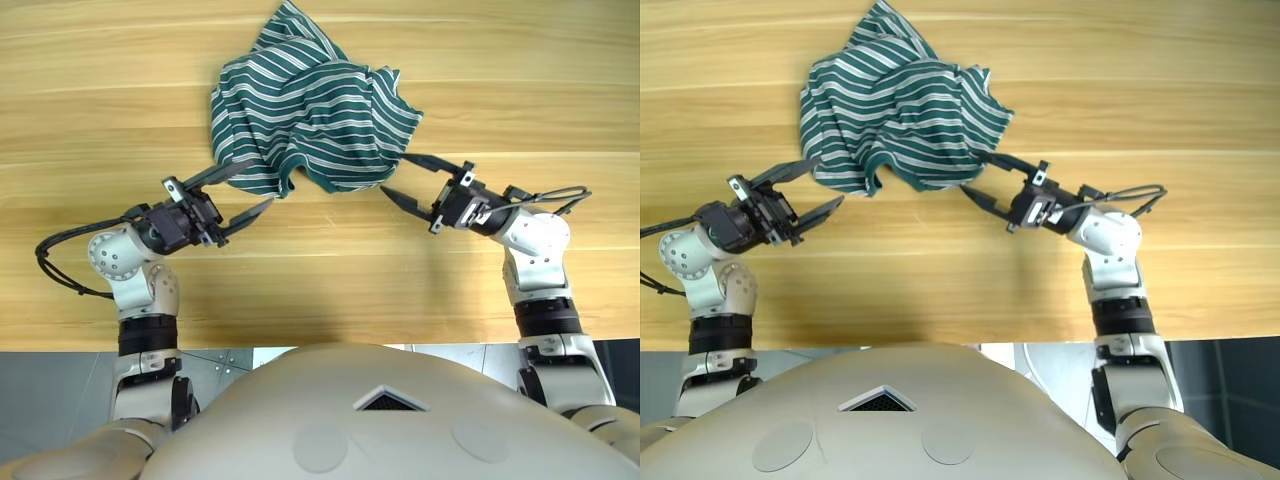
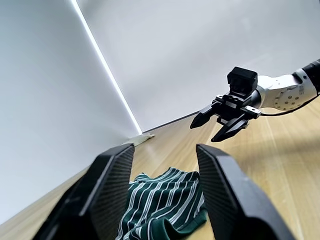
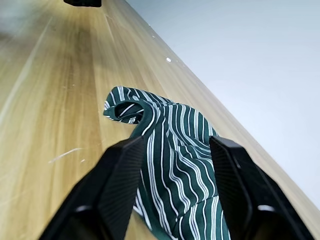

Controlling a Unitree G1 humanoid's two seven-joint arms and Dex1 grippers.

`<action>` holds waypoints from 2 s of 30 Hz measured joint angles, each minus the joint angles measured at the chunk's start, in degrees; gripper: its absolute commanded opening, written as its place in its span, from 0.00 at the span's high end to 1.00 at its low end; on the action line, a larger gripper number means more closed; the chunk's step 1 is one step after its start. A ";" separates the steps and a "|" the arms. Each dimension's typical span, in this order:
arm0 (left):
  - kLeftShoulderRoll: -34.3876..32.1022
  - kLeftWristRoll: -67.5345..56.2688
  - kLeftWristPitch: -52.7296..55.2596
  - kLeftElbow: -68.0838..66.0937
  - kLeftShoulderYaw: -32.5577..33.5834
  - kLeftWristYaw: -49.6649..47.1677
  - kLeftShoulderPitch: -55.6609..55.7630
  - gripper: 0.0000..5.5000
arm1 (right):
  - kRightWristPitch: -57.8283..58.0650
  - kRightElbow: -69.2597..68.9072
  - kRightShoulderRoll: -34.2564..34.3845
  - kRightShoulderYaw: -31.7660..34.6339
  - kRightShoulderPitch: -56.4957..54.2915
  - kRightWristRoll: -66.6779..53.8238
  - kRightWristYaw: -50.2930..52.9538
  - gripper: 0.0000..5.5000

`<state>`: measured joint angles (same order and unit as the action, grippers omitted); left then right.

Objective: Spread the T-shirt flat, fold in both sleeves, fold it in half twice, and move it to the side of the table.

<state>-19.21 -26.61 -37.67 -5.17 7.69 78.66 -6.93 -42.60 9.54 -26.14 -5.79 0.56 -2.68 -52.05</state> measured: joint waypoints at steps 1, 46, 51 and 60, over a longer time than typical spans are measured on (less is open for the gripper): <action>-0.54 -0.03 -0.34 1.97 -0.59 -0.37 -1.30 0.56 | -0.20 -1.83 -1.14 -0.64 1.01 -0.01 -0.01 0.57; -21.10 56.58 -9.14 -18.56 -18.38 -53.37 8.69 0.56 | 7.71 6.41 -3.45 -13.80 -6.99 40.46 33.14 0.57; -23.77 56.42 -8.19 -18.50 -19.16 -53.75 8.69 0.56 | 9.47 6.77 -3.77 -14.95 -7.66 40.81 34.57 0.57; -28.98 56.86 -6.79 -18.55 -21.76 -54.45 10.06 0.56 | 11.00 6.50 -4.42 -15.48 -7.86 40.67 34.93 0.57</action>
<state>-48.19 30.25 -44.45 -23.72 -14.08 24.22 3.13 -31.60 16.05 -30.56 -21.28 -7.30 37.99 -17.12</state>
